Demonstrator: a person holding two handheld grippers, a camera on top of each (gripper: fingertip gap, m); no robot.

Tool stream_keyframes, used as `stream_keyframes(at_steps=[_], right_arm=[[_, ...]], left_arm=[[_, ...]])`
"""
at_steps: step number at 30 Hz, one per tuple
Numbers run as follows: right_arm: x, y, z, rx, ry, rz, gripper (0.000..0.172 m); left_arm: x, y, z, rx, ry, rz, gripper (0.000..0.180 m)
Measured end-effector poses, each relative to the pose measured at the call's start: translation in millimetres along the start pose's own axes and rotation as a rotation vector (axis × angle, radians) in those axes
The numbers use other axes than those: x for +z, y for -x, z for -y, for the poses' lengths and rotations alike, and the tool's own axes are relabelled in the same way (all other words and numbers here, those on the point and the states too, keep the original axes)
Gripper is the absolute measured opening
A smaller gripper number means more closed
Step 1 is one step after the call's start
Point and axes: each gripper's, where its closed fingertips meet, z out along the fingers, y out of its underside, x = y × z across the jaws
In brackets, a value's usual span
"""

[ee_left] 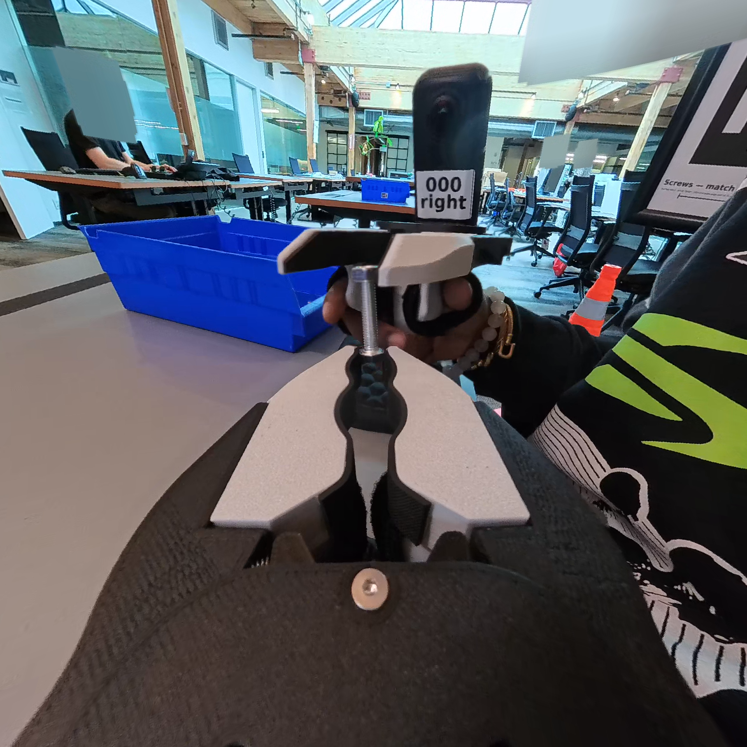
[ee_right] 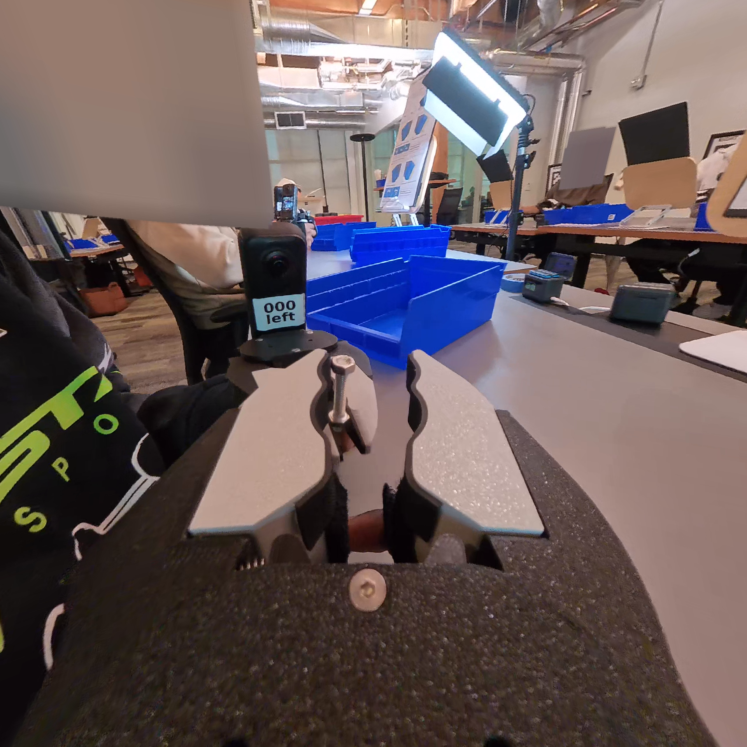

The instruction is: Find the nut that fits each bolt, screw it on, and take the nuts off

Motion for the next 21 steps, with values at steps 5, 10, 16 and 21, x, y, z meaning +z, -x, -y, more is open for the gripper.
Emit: stream_keyframes(at_steps=[5, 10, 16, 21], right_arm=[[-23.9, -14.5, 2.2, -0.003, -0.017, -0.074, 0.032], [-16.7, -2.9, 9.4, 0.011, -0.054, -0.012, 0.032], [8.0, 9.8, 2.4, 0.001, -0.011, 0.040, 0.032], [2.9, 2.3, -0.5, -0.001, 0.006, 0.010, 0.033]], left_arm=[[-0.2, 0.2, 0.2, -0.002, -0.001, 0.000, 0.010], [0.3, 0.2, -0.7, 0.000, 0.004, 0.001, 0.010], [0.4, -0.2, -1.3, 0.006, 0.008, 0.002, 0.010], [-0.1, -0.1, -0.6, 0.002, 0.003, 0.002, 0.010]])
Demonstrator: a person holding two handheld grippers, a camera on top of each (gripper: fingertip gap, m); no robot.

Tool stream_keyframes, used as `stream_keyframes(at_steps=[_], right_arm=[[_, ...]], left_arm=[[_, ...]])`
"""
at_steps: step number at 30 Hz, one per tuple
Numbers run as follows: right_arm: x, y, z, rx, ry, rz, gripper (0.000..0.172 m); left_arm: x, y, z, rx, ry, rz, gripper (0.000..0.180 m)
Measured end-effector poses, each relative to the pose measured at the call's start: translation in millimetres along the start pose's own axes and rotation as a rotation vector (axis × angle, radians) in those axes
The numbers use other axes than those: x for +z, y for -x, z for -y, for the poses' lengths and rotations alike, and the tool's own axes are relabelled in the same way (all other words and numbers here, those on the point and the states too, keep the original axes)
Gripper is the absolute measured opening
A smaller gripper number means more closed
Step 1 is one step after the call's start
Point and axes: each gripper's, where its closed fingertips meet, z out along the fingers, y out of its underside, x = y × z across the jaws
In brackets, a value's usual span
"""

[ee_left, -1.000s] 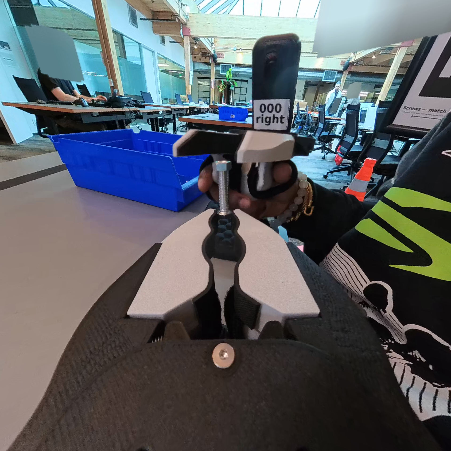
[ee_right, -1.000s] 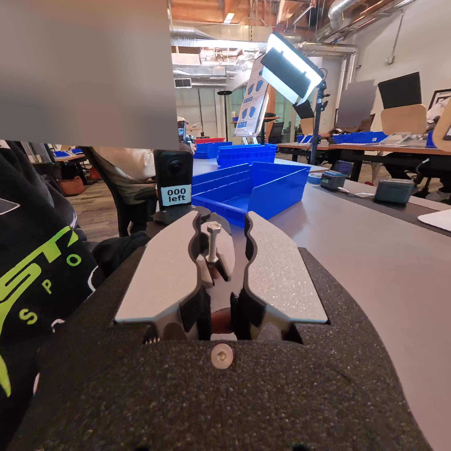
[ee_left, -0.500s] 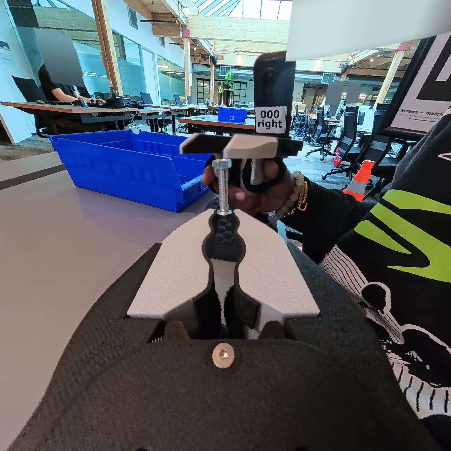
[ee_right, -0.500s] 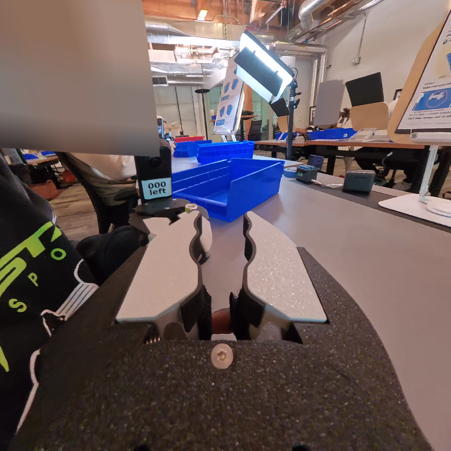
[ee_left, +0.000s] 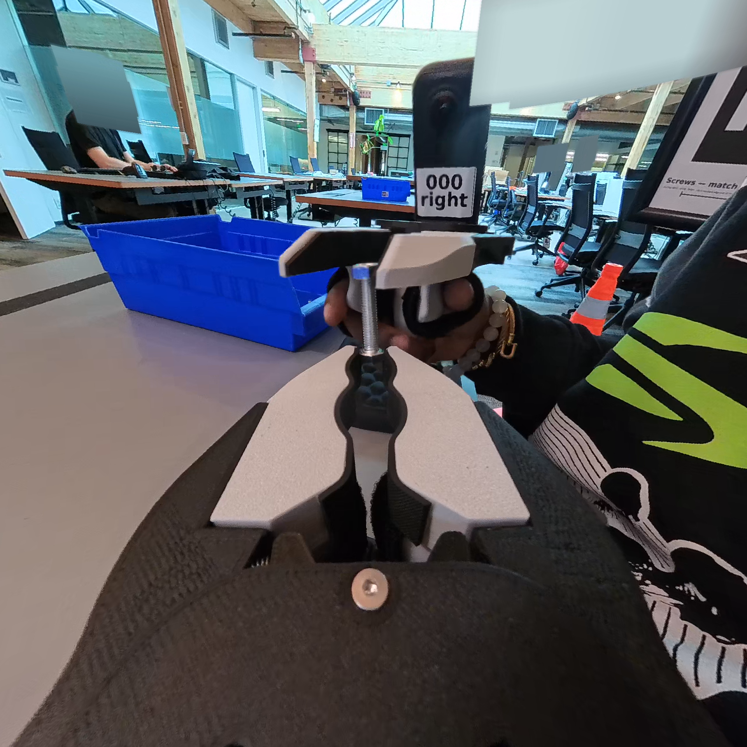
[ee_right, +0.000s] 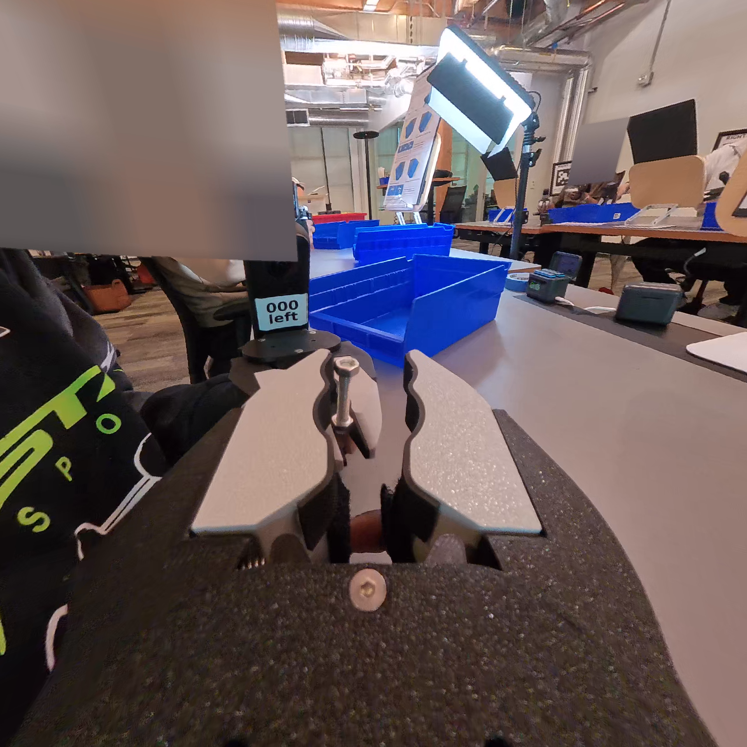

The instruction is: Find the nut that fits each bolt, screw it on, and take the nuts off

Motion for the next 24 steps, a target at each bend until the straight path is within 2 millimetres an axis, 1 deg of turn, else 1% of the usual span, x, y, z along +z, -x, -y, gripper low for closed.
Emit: stream_keyframes(at_steps=[3, 5, 7, 10, 15, 24], right_arm=[[-11.9, -4.9, 0.9, -0.001, -0.002, -0.022, 0.035], [-19.8, -12.2, 1.4, -0.002, -0.006, -0.063, 0.032], [-24.3, -12.1, 4.6, 0.006, -0.026, -0.056, 0.032], [-21.0, -4.4, 9.6, 0.014, -0.050, -0.015, 0.029], [-5.3, 6.9, 1.2, -0.002, 0.014, 0.034, 0.022], [-6.8, 10.1, 1.5, -0.020, 0.035, 0.043, 0.012]], left_arm=[[-0.3, 0.7, 0.3, -0.007, -0.003, 0.002, 0.010], [-0.6, 0.2, 0.7, -0.007, -0.006, -0.002, 0.010], [-0.3, 0.1, 0.3, -0.006, -0.004, -0.001, 0.010], [-0.3, 0.4, 0.1, -0.006, -0.003, 0.000, 0.010], [-0.4, 0.9, -0.3, -0.003, -0.001, 0.006, 0.010], [-0.7, 1.1, -0.5, -0.004, 0.000, 0.007, 0.010]])
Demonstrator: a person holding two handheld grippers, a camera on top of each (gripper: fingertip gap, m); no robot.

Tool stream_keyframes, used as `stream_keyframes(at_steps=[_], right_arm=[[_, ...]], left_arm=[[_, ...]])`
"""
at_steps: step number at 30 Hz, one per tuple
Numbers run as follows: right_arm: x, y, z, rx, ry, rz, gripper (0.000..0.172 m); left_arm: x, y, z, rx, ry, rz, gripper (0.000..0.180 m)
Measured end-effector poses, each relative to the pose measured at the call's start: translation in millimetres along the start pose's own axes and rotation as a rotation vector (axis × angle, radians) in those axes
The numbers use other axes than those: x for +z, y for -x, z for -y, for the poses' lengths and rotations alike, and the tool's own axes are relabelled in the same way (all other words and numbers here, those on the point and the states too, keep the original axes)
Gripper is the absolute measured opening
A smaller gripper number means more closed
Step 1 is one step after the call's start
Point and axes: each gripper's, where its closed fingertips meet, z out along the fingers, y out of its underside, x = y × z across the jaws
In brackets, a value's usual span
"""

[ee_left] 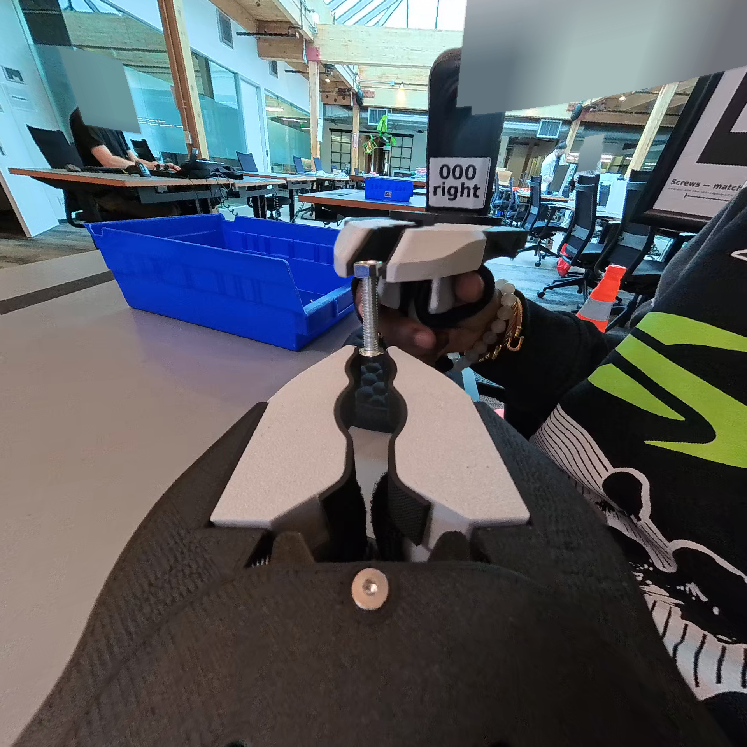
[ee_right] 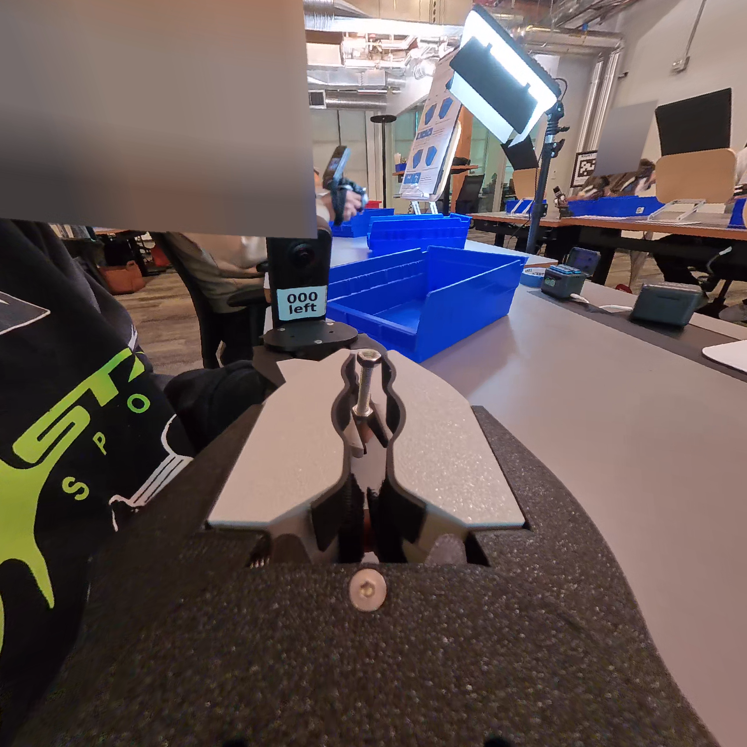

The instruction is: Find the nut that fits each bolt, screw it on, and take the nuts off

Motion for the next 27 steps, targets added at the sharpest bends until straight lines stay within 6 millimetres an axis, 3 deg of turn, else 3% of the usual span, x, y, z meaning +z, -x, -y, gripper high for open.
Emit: stream_keyframes(at_steps=[5, 9, 12, 15, 17, 20, 24, 27], right_arm=[[-2.9, 5.2, 0.6, -0.028, 0.007, 0.039, 0.011], [-7.4, 20.1, 6.3, -0.049, -0.030, 0.141, 0.011], [-15.0, 35.0, 26.7, -0.021, -0.157, 0.253, 0.011], [-23.5, 31.4, 41.2, -0.036, -0.202, 0.232, 0.011], [-34.0, 15.4, 46.4, -0.070, -0.178, 0.124, 0.011], [-66.9, -31.1, 48.9, -0.100, -0.085, -0.177, 0.011], [-142.7, -104.9, 34.2, -0.057, 0.119, -0.668, 0.011], [-192.4, -142.4, 9.7, 0.054, 0.310, -0.894, 0.012]], left_arm=[[0.5, -6.6, -0.3, -0.006, 0.003, -0.047, 0.010], [-2.4, -30.5, 4.3, -0.132, -0.025, -0.253, 0.010], [-7.1, -49.2, 10.6, -0.268, -0.051, -0.434, 0.010], [-6.9, -43.2, 12.2, -0.267, -0.069, -0.396, 0.010], [-5.5, -33.8, 12.4, -0.247, -0.080, -0.322, 0.010], [-6.3, -15.4, 15.2, -0.176, -0.113, -0.174, 0.010], [-11.3, 2.9, 21.8, -0.134, -0.166, -0.039, 0.010], [-15.0, 11.9, 25.1, -0.159, -0.201, 0.006, 0.010]])
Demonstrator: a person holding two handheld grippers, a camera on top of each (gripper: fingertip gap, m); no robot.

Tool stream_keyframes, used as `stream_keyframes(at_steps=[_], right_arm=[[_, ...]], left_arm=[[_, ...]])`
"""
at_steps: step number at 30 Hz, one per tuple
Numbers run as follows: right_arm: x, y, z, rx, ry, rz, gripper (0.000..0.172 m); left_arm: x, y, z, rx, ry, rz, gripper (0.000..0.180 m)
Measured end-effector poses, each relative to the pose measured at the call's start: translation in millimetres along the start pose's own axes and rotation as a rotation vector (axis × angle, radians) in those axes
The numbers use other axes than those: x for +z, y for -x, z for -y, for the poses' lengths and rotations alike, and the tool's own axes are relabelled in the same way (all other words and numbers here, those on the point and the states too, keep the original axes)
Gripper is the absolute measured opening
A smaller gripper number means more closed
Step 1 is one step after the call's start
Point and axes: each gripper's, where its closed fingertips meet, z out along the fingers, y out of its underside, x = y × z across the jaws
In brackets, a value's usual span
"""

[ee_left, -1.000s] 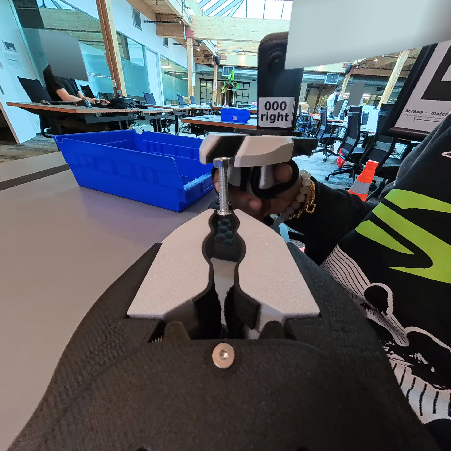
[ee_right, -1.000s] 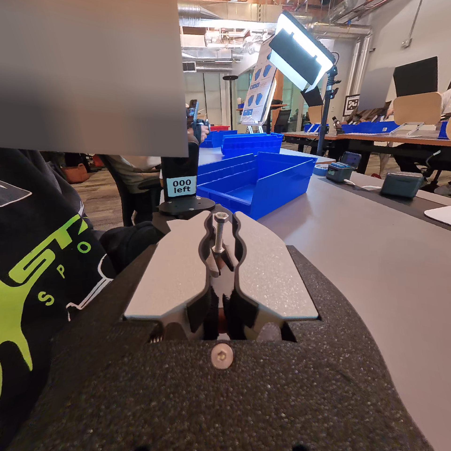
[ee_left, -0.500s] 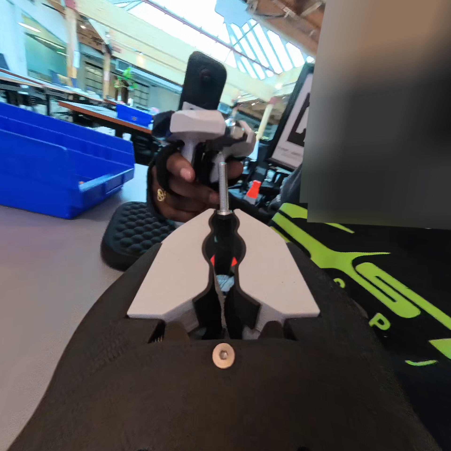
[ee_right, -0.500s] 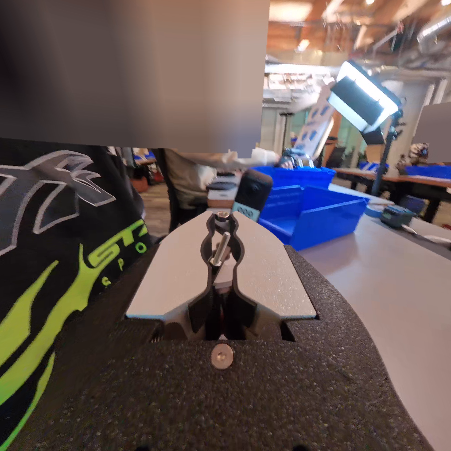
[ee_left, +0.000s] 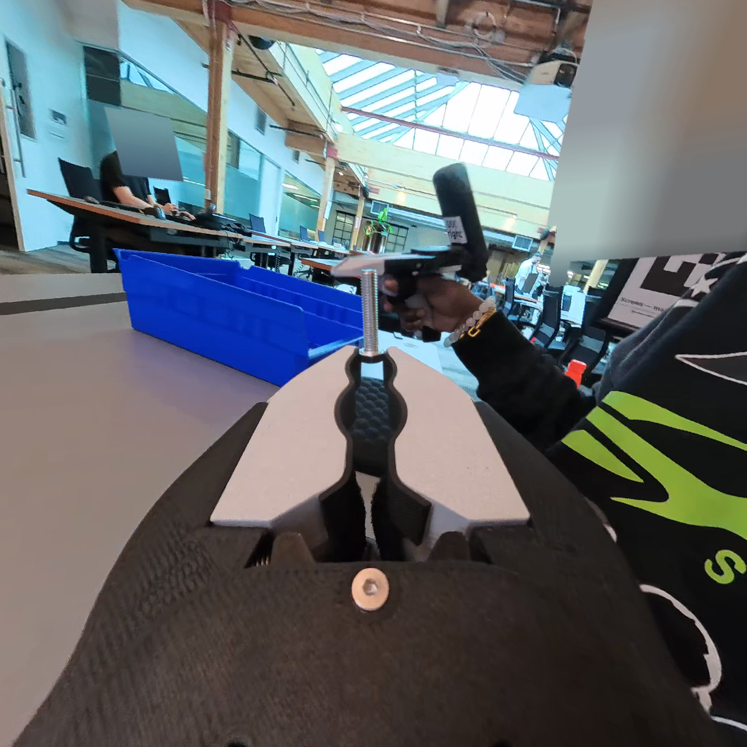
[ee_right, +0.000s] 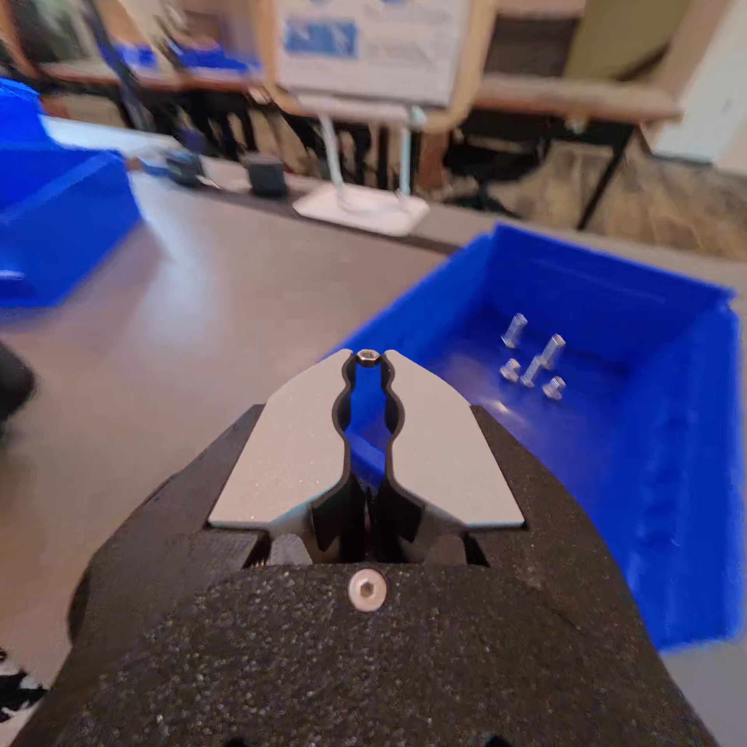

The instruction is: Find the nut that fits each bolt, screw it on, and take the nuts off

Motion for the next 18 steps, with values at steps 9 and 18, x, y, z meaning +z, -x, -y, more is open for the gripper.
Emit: stream_keyframes(at_steps=[9, 18], right_arm=[[32.4, -55.6, -96.0, 0.045, 0.698, -0.052, 0.012], [45.1, -65.4, -124.6, 0.030, 0.958, -0.043, 0.013]], left_arm=[[0.1, 2.0, -0.1, 0.002, 0.000, 0.010, 0.010], [0.9, 1.8, -1.8, 0.000, 0.010, 0.004, 0.010]])
